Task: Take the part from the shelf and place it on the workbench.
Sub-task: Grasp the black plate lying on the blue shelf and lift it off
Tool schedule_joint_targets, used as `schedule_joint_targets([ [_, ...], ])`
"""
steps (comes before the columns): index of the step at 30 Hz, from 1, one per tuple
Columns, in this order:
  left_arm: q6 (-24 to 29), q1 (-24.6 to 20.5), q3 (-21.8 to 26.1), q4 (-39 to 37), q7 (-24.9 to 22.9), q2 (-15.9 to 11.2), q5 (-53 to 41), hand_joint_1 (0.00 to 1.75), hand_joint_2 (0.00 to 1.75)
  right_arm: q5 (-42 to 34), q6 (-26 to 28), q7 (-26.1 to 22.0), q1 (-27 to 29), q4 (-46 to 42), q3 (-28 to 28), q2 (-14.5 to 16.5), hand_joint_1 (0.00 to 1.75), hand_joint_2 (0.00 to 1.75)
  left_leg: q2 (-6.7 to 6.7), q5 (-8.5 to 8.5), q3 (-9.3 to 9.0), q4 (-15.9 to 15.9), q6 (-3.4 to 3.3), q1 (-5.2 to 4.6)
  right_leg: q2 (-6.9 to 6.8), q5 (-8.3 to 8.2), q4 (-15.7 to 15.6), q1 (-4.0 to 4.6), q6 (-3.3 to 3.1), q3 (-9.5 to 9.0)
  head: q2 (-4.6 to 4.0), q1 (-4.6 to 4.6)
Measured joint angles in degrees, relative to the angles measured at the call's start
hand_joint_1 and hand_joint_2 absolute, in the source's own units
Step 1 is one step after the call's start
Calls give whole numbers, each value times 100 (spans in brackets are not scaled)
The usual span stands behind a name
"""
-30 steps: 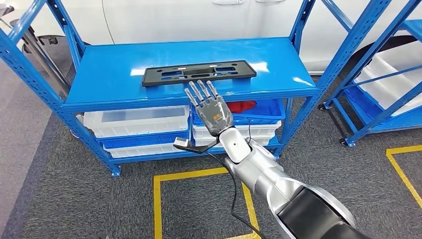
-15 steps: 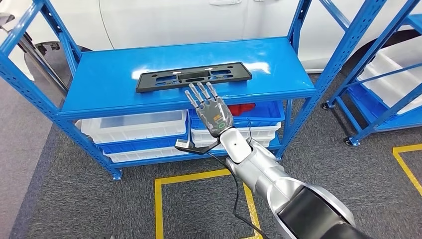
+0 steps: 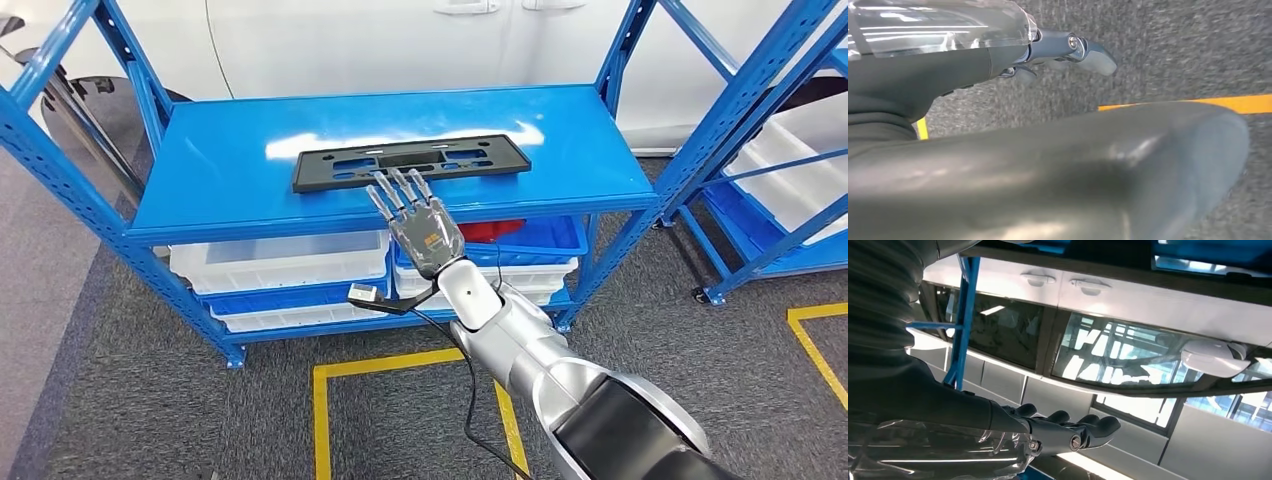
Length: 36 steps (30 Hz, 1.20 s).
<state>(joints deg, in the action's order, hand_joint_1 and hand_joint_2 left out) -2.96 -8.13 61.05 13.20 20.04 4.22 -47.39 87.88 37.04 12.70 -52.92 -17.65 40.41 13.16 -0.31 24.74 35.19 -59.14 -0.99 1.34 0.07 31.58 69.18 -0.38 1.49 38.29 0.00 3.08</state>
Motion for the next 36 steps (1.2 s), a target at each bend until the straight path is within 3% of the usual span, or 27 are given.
schedule_joint_targets([
  [2,8,2,0,0,-1,0,2,0,0,4,-3,-15,24,7,-2,0,0,175,-4,37,-36,0,-24,-22,0,121,621,3,-8,417,0,0],
  [3,14,7,0,0,-2,0,5,0,0,9,-6,-19,35,10,-2,0,0,175,-11,57,-62,0,-30,-37,1,14,641,13,-36,495,0,0],
  [4,21,11,0,0,-2,1,8,0,0,15,-10,-20,40,11,-2,0,0,175,-20,78,-93,1,-32,-55,2,-198,420,30,-81,451,0,0],
  [6,34,16,0,-5,-2,17,17,0,0,26,-17,-19,38,12,-4,0,0,175,-35,123,-157,5,-28,-85,4,-682,-411,98,-231,135,0,1],
  [7,42,18,0,-10,-1,28,21,0,0,28,-20,-19,35,13,-5,1,0,175,-39,141,-175,10,-19,-91,-3,-817,-754,131,-298,-6,0,1],
  [8,48,22,1,-16,0,38,26,0,0,31,-23,-18,34,14,-5,3,0,175,-39,156,-186,15,-3,-88,-7,-872,-962,162,-347,-95,0,1],
  [10,55,29,2,-22,2,43,36,0,0,37,-33,-10,34,18,-7,6,0,175,-30,175,-210,52,48,-80,-14,-849,-1074,184,-376,-146,0,1],
  [13,56,36,2,-22,13,30,43,0,0,54,-64,42,33,27,-10,19,0,175,-8,290,-213,-60,118,-92,-23,-881,-1293,109,-345,-333,0,2],
  [14,56,38,2,-22,17,25,43,0,0,59,-99,72,29,33,-10,24,0,175,-5,409,-99,-303,138,-86,-28,-883,-1348,88,-337,-395,0,3],
  [16,57,53,2,-22,20,20,42,0,0,64,-203,131,29,53,-10,26,0,175,-4,686,297,-1017,187,-64,-28,-845,-1361,89,-353,-449,0,3],
  [17,57,68,2,-22,20,14,41,0,0,66,-261,162,40,68,-10,23,0,175,-3,743,481,-1300,213,-52,-24,-819,-1348,85,-349,-463,0,3],
  [18,58,81,2,-22,20,6,39,0,0,66,-319,193,52,85,-10,20,0,175,-2,684,577,-1389,239,-38,-18,-788,-1328,77,-339,-478,0,3],
  [19,58,87,2,-22,20,-4,36,0,0,66,-369,226,60,104,-10,14,0,175,0,512,559,-1258,265,-21,-11,-751,-1297,63,-322,-495,0,3],
  [20,58,90,2,-22,20,-13,32,0,0,64,-415,253,62,121,-10,9,0,175,6,260,441,-926,291,0,-5,-700,-1251,46,-296,-514,0,3],
  [22,56,84,2,-23,19,-24,27,0,0,62,-467,283,57,149,-10,-3,0,175,15,-36,158,-265,295,16,1,-594,-1142,35,-229,-520,-1,2],
  [24,54,82,2,-24,18,-25,26,0,0,60,-477,292,55,169,-10,-13,0,175,12,-30,59,-40,219,0,7,-538,-1077,54,-170,-491,-1,1],
  [28,49,87,2,-24,22,-30,26,0,0,59,-546,300,55,200,-12,-35,0,175,1,-4,22,-17,60,4,6,-401,-889,44,-70,-420,0,-1],
  [29,46,82,2,-24,23,-32,26,0,0,60,-564,303,57,203,-13,-44,0,175,0,8,-1,-9,30,11,5,-282,-641,33,-40,-301,0,-1],
  [32,43,79,2,-24,23,-39,26,0,0,58,-563,297,134,230,-13,-85,0,175,-4,59,-49,-9,-15,-2,5,79,483,11,4,356,0,-1],
  [33,43,85,2,-24,22,-40,26,0,0,58,-559,293,175,239,-14,-99,0,175,-9,79,-70,-9,-17,-6,5,48,642,10,-3,495,0,-1],
  [34,43,92,2,-24,21,-42,26,0,0,58,-556,289,207,245,-14,-111,0,175,-15,99,-97,-9,-15,-11,5,-101,553,13,-23,510,0,-1],
  [36,43,97,2,-24,20,-41,26,0,0,58,-553,289,230,247,-17,-122,0,175,-25,145,-163,-5,-1,-20,7,-588,-185,41,-107,250,0,-1],
])
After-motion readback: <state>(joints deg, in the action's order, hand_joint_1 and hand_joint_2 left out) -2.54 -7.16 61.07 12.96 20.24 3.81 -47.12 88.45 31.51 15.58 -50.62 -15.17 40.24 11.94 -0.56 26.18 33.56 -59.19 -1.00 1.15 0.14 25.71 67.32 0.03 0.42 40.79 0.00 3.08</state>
